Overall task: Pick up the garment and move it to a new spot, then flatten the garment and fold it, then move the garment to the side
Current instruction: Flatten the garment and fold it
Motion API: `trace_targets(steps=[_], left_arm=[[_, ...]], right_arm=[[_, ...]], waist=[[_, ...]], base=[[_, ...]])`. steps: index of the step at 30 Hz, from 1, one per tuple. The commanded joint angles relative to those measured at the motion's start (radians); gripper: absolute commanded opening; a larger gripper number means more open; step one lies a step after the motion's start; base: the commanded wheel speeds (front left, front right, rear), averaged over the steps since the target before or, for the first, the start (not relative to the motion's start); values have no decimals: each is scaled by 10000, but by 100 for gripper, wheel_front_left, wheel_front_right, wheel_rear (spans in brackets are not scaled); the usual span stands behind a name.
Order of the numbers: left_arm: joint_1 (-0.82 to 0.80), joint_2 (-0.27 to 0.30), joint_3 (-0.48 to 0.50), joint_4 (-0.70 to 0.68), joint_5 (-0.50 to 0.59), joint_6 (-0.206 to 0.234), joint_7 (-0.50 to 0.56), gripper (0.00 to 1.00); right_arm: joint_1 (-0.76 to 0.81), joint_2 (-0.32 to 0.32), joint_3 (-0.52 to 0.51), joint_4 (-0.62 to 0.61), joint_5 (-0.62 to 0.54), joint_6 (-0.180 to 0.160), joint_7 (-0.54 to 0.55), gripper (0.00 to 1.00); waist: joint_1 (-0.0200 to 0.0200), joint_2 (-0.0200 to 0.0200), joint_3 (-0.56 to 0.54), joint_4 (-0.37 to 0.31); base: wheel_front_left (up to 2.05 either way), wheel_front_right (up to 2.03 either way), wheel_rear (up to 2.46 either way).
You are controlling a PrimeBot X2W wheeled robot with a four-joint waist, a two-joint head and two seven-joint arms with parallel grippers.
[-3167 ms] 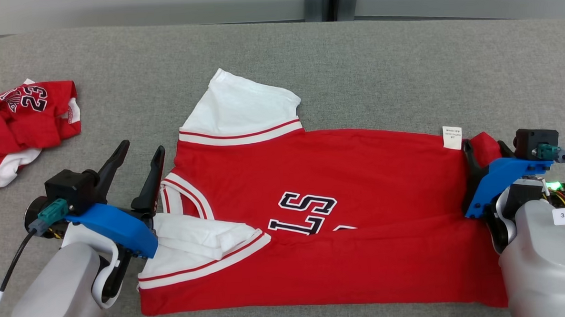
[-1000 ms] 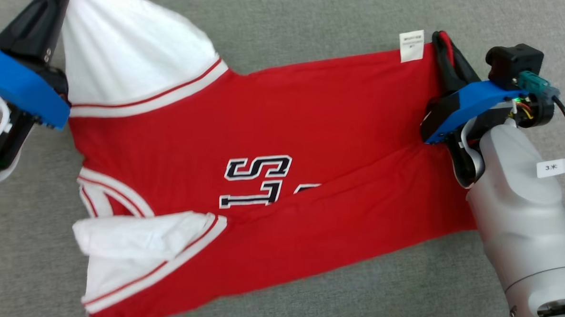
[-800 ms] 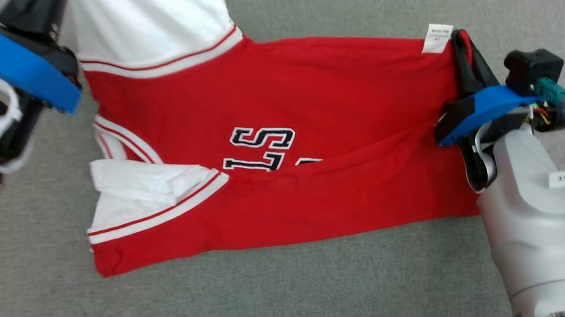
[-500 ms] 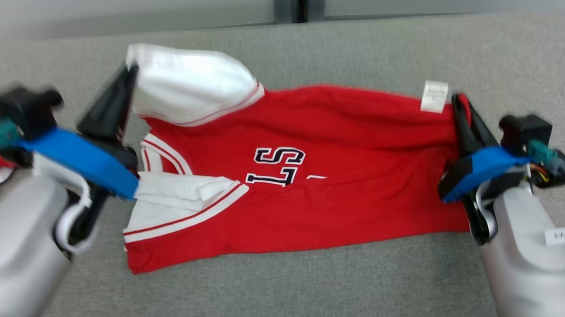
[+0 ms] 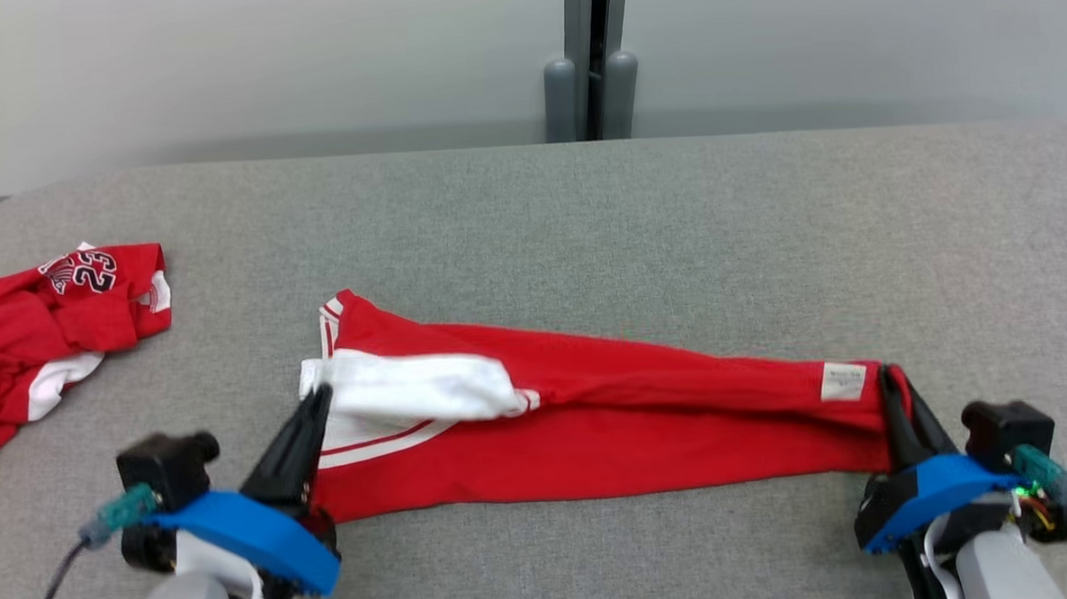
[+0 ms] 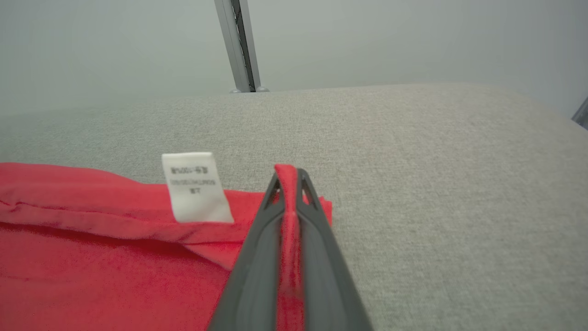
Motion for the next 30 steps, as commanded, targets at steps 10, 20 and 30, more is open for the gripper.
trace_targets(steps=[10, 20, 30], left_arm=[[1650, -1343, 2814, 868, 2602, 15, -44, 100], [3092, -2701, 4534, 224, 4736, 15, -44, 100], [3989, -3623, 5282, -16, 5559, 15, -46, 100]], right_arm=[[868, -37, 44, -412, 862, -1, -3, 100], [1424, -38, 261, -285, 1010, -1, -5, 100], [1310, -40, 568, 290, 1002, -1, -5, 100]], waist=[[3, -1, -720, -52], [3, -1, -1372, -37], [3, -1, -1460, 117]], base=[[0, 0, 0], [0, 0, 0], [0, 0, 0]])
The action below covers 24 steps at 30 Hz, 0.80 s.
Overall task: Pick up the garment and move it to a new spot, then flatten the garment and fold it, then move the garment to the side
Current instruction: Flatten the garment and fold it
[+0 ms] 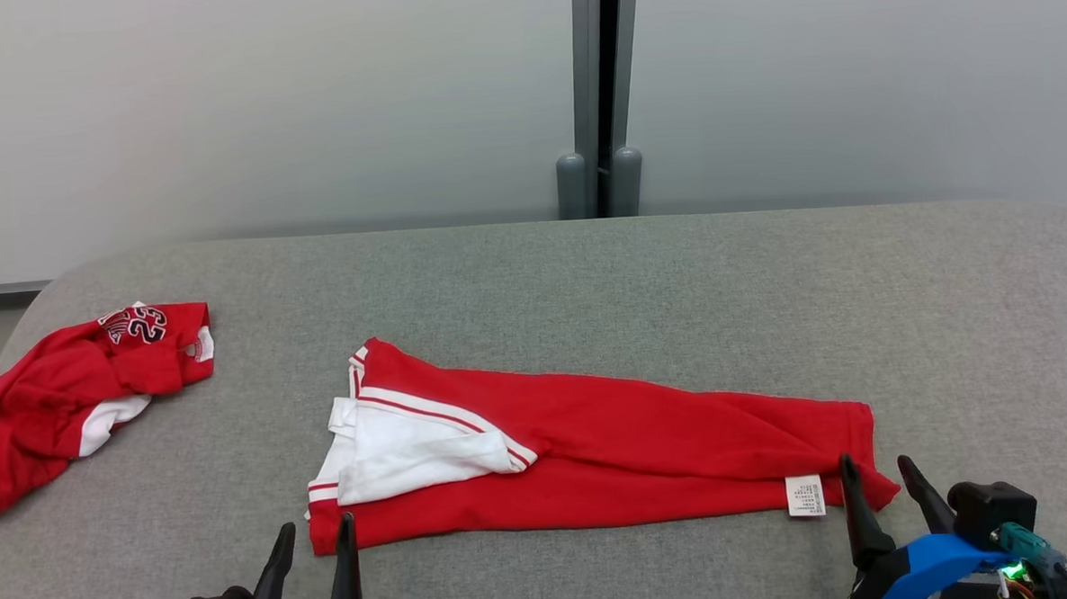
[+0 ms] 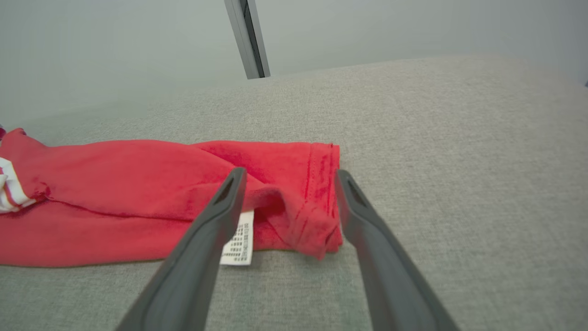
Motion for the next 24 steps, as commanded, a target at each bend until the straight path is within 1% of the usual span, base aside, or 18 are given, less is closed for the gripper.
trace_targets(steps=[1, 8, 16, 19, 20, 21, 22, 24], left_arm=[[76, -14, -32, -7, 37, 13, -46, 100], [-194, 224, -588, 73, -184, 13, -46, 100], [-629, 629, -1171, 63, -645, 13, -46, 100], [-703, 729, -1277, 41, -788, 13, -46, 100], [-718, 778, -1293, 38, -815, 14, -46, 100], [-721, 823, -1302, 36, -863, 13, -46, 100], [-717, 851, -1302, 35, -879, 13, -46, 100], [-683, 874, -1270, 46, -902, 13, -46, 100]], right_arm=[[-208, -34, -38, 118, -71, 1, -3, 100], [-1244, -33, -380, 1251, -618, 1, -1, 100], [-2178, -31, -1687, 3651, -1666, -1, 56, 100], [-2243, 41, -1520, 4762, -1272, -1, 128, 100], [-2305, 78, -1372, 5049, -1016, -1, 156, 63], [-2345, 92, -1260, 5248, -835, 2, 172, 14], [-2398, 113, -1165, 5268, -653, 4, 171, 0], [-2340, 104, -1269, 4961, -436, 2, 155, 0]], waist=[[1, 0, 60, 67], [1, 0, 515, 378], [1, 0, 1186, 737], [1, 0, 1291, 800], [1, 0, 1308, 805], [1, 0, 1317, 795], [1, 0, 1320, 776], [1, 0, 1289, 704]], base=[[0, 0, 0], [0, 0, 0], [0, 0, 0], [0, 0, 0], [0, 0, 0], [0, 0, 0], [0, 0, 0], [0, 0, 0]])
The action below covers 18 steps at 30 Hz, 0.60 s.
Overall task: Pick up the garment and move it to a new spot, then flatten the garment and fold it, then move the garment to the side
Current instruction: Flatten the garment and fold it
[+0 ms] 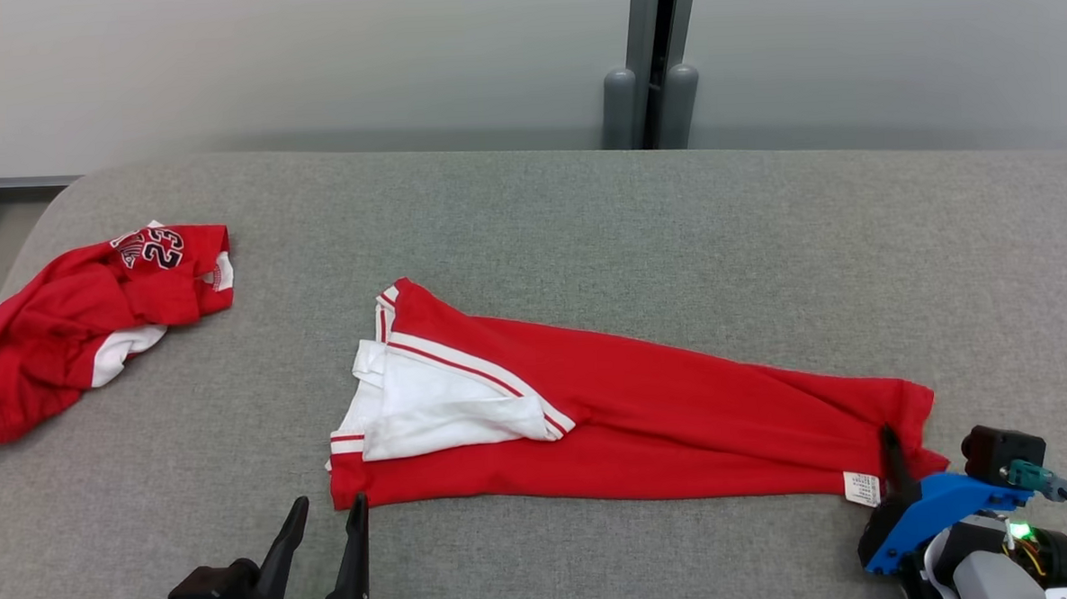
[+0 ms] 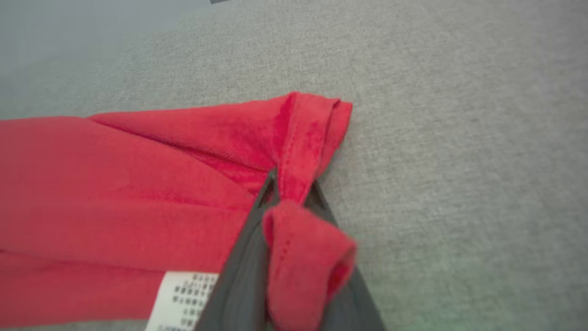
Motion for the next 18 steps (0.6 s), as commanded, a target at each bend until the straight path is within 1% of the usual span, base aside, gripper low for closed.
trace_targets(steps=[1, 4, 7, 10, 11, 13, 15, 18], left_arm=[[-75, 44, 50, -12, -12, 13, -46, 100], [-52, 10, 37, 10, 38, 13, -46, 100], [25, -51, 50, 36, 88, 13, -45, 100], [148, -120, 64, 85, 112, 13, -45, 100], [150, -154, 50, 92, 128, 13, -46, 100], [184, -211, 37, 104, 139, 13, -45, 100], [243, -264, 5, 146, 140, 13, -46, 100], [250, -336, -96, 210, 117, 13, -45, 100]], right_arm=[[575, 239, -176, -19, -96, -7, 294, 0], [945, 77, -1150, -1064, -663, -13, 225, 0], [1101, 106, -2087, -2110, -1317, -7, 190, 0], [1181, 138, -2570, -2918, -1645, 0, 189, 0], [1140, 140, -2510, -3132, -1578, 0, 189, 0], [1028, 147, -2040, -3521, -1271, 1, 187, 0], [961, 159, -1179, -3833, -633, 3, 188, 0], [1083, 161, 485, -4391, 575, 3, 189, 0]], waist=[[0, -1, -65, -76], [0, -1, -229, -157], [0, -1, -413, -222], [0, -1, -580, -282], [0, -1, -622, -288], [0, -1, -701, -291], [0, -1, -767, -268], [0, -1, -860, -129]], base=[[0, 0, 0], [0, 0, 0], [0, 0, 0], [0, 0, 0], [0, 0, 0], [0, 0, 0], [0, 0, 0], [0, 0, 0]])
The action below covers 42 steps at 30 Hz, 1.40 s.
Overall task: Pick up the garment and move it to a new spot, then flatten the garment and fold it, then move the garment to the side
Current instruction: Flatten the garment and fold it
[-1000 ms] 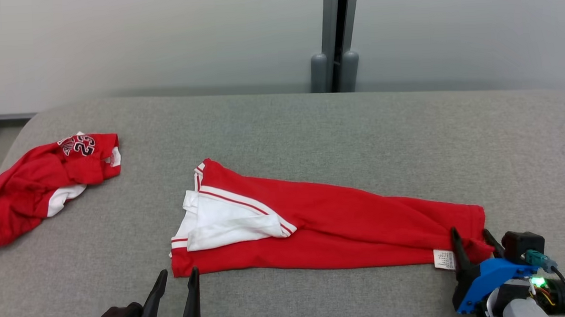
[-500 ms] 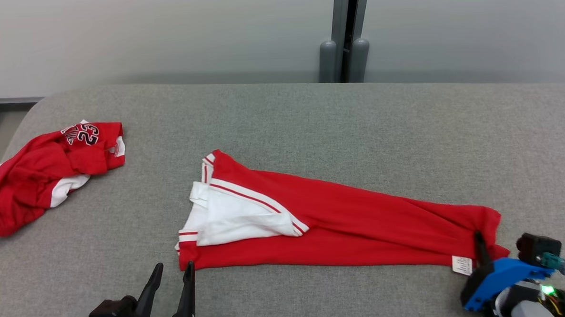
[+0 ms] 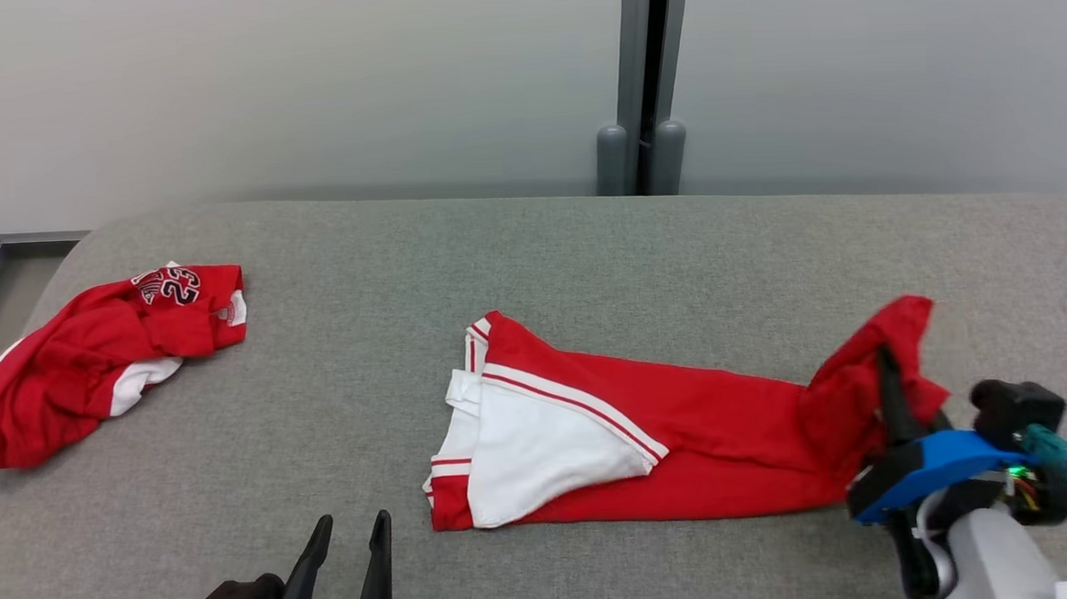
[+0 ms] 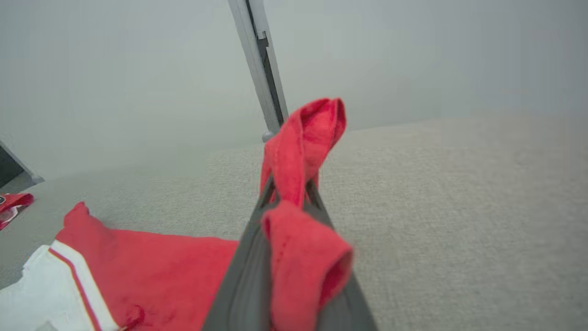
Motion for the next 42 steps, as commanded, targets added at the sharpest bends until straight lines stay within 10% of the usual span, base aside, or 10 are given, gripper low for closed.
trace_targets(steps=[1, 9, 18, 19, 20, 26, 42], left_arm=[[43, -42, -50, 34, 23, 13, -43, 100], [-103, -26, -297, 84, -7, 13, -44, 100], [-366, 78, -723, 201, -255, 13, -44, 100], [-403, 95, -774, 208, -267, 13, -44, 100], [-446, 117, -807, 215, -290, 13, -43, 100], [-488, 207, -684, 233, -326, 13, -44, 100], [-121, -275, 922, -51, 1000, 13, -44, 100]], right_arm=[[113, 6, 997, -330, 653, 1, -2, 0], [-129, -10, 4536, -1005, 3129, 2, -3, 0], [-1407, -14, 5753, 358, 3819, 1, -3, 0], [-1522, -14, 5849, 550, 3882, 1, -3, 25], [-1668, -14, 5856, 657, 3931, 1, -5, 100], [-1818, -23, 6014, 554, 4088, 1, -5, 100], [539, 1, 2623, -162, 855, 1, -3, 100]], waist=[[0, -1, -39, 138], [0, -1, -38, 1168], [0, -1, 334, 2554], [0, -1, 363, 2672], [0, -1, 391, 2766], [0, -1, 362, 2756], [0, -1, -327, 258]], base=[[0, 0, 0], [0, 0, 0], [0, 0, 0], [0, 0, 0], [0, 0, 0], [0, 0, 0], [0, 0, 0]])
